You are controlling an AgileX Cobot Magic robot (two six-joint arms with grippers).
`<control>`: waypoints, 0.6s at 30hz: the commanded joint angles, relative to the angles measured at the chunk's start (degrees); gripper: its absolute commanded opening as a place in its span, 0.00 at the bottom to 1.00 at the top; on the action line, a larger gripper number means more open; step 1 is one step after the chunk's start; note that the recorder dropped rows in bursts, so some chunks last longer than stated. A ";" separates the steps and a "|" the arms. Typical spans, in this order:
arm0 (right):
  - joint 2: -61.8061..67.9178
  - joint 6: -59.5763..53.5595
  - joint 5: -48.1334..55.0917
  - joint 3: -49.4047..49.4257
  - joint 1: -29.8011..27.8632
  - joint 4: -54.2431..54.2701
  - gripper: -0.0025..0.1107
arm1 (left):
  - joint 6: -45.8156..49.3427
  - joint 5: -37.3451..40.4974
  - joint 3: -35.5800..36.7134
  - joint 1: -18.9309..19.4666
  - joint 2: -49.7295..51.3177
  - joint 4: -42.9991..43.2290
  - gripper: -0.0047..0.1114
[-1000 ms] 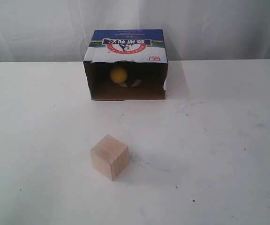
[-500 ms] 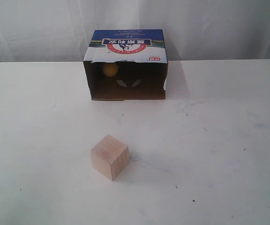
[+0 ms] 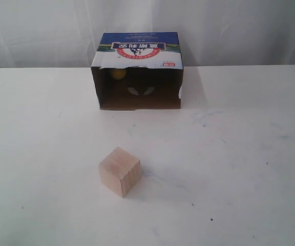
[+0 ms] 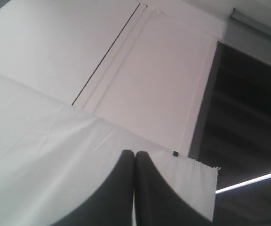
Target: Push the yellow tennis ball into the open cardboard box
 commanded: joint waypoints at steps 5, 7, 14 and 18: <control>-3.52 1.00 -5.64 11.74 -0.37 9.82 0.02 | -0.04 -0.06 0.17 -0.35 -0.27 -0.42 0.04; -6.05 1.00 -5.74 14.62 -0.37 11.82 0.02 | -0.04 -0.06 0.17 -0.35 -0.27 -0.42 0.04; -19.23 -3.31 -5.77 24.91 -0.37 17.46 0.02 | -0.04 -0.06 0.17 -0.35 -0.27 -0.42 0.04; -19.32 -3.69 -7.25 30.10 0.26 16.85 0.02 | -0.05 -0.19 0.17 -0.35 -0.27 -0.42 0.04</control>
